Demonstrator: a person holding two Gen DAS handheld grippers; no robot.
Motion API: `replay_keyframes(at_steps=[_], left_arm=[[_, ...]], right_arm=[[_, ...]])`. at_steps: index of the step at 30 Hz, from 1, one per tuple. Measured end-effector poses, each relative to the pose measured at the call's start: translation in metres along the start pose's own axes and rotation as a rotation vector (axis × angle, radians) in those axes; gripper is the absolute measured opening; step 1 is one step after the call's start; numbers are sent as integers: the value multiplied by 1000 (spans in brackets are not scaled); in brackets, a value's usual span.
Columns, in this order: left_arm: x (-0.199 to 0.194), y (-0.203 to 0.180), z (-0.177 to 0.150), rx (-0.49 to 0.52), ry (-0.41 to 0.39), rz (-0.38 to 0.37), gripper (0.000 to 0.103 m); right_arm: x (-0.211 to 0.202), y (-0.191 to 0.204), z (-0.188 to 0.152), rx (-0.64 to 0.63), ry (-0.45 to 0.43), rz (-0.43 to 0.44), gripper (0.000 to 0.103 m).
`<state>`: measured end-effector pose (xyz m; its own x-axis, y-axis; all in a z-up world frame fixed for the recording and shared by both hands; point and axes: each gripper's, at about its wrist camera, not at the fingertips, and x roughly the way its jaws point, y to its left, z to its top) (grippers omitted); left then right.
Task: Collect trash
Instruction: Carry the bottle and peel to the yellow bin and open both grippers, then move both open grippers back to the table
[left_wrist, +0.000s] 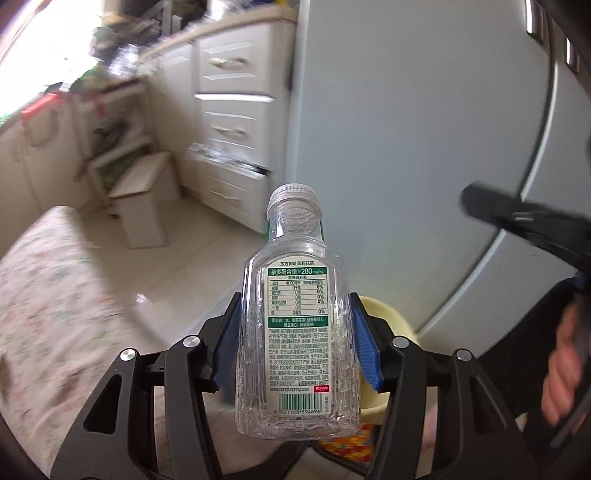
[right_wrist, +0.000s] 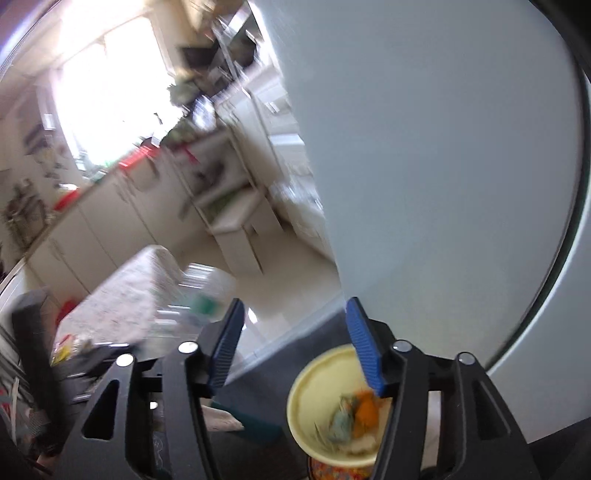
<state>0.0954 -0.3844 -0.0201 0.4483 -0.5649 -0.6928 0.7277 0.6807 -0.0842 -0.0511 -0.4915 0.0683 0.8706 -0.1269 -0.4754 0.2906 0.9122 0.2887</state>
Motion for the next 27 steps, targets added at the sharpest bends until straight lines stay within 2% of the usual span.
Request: replay_keyframes(at_steps=[4,6,10,15,19,21,27], left_arm=[[32,-29,9,63,89,-77,55],[39,-33,10,62,96,-68,64],[31,-25,7,6,70,-44,72],[-9,11,-9,-59,33,82,74],[-62,53,-29,-126,-20,203,79],[-87,74,-39,-158,-40,261,83],[-152,132,-73,-288,-84,405,86]], right_arm=[[-19,8,-1,-56,-87,27,69],[-21,8,0,-52,-109,32,72],[-7,3,1,-19,-92,32,73],[2,7,-3,-21,-52,36,75],[7,26,-9,-65,-10,60,78],[13,41,-13,-100,10,82,78],[26,91,-28,-204,65,160,81]])
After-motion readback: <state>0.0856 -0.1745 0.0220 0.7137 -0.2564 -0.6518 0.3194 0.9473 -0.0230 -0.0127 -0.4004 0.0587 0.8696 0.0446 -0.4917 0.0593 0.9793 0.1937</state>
